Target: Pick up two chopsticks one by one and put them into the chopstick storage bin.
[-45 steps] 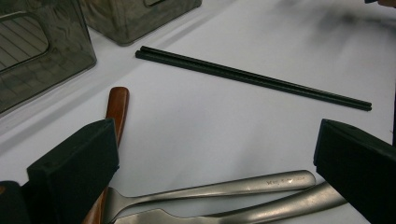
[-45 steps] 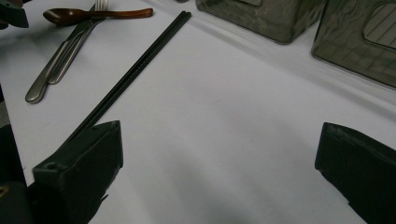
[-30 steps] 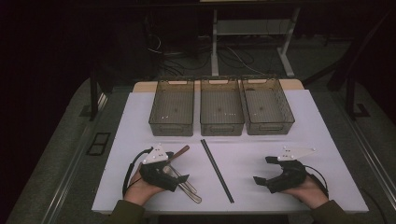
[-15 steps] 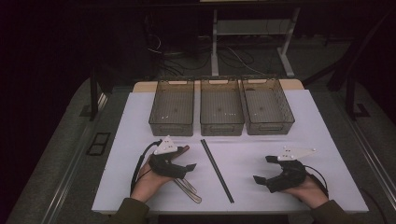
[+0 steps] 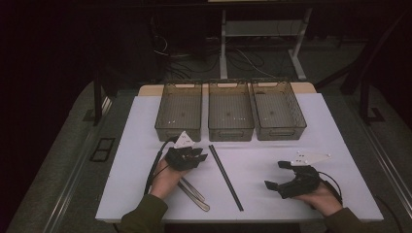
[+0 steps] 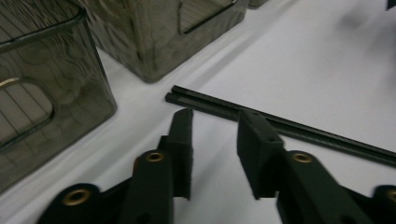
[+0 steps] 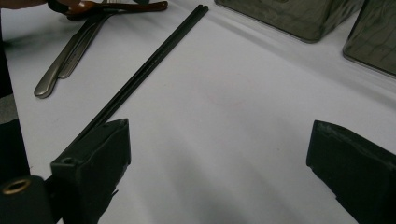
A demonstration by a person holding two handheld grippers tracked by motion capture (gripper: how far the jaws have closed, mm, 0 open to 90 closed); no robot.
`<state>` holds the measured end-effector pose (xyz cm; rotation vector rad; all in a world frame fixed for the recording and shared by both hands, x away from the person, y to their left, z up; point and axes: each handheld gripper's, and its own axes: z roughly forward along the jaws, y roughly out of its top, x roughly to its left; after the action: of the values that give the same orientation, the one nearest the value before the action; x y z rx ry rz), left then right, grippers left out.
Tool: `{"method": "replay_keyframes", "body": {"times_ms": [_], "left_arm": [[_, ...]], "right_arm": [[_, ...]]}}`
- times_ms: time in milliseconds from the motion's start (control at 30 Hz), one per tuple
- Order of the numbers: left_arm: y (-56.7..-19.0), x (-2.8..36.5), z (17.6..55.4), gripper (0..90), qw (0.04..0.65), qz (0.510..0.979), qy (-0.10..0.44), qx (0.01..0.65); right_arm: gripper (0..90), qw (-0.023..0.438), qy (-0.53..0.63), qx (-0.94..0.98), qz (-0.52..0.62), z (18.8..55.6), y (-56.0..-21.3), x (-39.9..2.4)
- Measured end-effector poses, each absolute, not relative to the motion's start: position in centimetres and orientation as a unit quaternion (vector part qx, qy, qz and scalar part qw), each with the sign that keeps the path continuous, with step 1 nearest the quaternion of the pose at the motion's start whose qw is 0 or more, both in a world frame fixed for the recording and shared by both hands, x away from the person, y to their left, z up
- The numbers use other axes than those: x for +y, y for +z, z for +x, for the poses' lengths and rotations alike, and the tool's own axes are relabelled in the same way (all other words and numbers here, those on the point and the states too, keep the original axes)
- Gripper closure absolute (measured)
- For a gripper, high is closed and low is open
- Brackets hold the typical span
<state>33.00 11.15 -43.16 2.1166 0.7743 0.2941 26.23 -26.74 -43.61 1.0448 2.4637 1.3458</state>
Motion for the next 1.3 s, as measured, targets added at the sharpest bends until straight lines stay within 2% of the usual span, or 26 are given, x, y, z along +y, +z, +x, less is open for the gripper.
{"method": "replay_keyframes", "body": {"times_ms": [33,67,133,467,1300], "left_arm": [[-43.2,10.9,33.2,68.6,0.418,0.845,0.118,0.311],[-43.3,10.7,33.4,74.3,0.416,0.845,0.12,0.315],[-43.5,10.3,34.2,78.7,0.403,0.848,0.123,0.321],[-43.8,9.1,36.0,88.0,0.376,0.851,0.141,0.337],[-44.6,5.1,37.4,88.4,0.358,0.87,0.149,0.305]], "right_arm": [[5.7,0.073,0.448,0.82,0.348,26.2,-43.6,-26.7],[5.7,0.072,0.448,0.819,0.351,26.2,-43.6,-26.8],[5.7,0.072,0.449,0.818,0.351,26.2,-43.6,-26.8],[5.7,0.072,0.452,0.815,0.355,26.3,-43.6,-27.0],[5.7,0.072,0.454,0.811,0.362,26.4,-43.6,-27.4]]}}
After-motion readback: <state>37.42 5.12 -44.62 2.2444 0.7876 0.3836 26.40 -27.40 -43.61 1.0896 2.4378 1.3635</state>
